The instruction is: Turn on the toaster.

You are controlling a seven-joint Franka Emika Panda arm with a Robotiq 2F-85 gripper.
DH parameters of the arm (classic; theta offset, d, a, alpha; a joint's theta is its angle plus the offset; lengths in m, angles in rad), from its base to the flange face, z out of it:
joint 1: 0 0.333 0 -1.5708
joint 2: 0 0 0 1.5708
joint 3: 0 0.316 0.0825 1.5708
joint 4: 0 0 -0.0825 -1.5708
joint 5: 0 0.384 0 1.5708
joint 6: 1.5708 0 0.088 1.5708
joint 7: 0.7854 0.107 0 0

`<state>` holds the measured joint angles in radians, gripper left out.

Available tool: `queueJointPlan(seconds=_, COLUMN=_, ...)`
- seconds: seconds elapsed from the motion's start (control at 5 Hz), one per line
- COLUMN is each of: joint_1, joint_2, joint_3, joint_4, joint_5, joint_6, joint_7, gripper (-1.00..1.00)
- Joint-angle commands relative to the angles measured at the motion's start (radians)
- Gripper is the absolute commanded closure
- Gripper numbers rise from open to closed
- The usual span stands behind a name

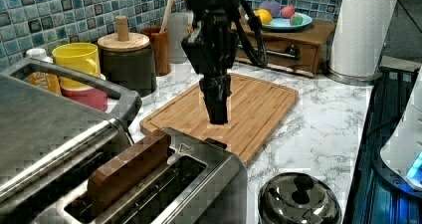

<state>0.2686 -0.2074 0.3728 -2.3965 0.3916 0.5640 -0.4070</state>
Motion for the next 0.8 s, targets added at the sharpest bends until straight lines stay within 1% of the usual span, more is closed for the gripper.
queueJointPlan(seconds=0.2, joint_1=-0.041, joint_2=0.041, joint_3=0.052, joint_4=0.005, joint_5=-0.06, joint_6=0.06, joint_7=0.093, gripper=1.0)
queueJointPlan(seconds=0.4, joint_1=-0.047, joint_2=0.023, joint_3=0.024, joint_4=-0.01, joint_5=-0.033, joint_6=0.093, joint_7=0.092, gripper=1.0)
queueJointPlan(seconds=0.6, joint_1=-0.065, joint_2=0.026, joint_3=0.0, joint_4=0.025, joint_5=0.016, joint_6=0.036, joint_7=0.049, gripper=1.0)
queueJointPlan(seconds=0.8, joint_1=-0.066, joint_2=-0.01, joint_3=0.006, joint_4=0.016, joint_5=0.046, joint_6=0.058, joint_7=0.013, gripper=1.0)
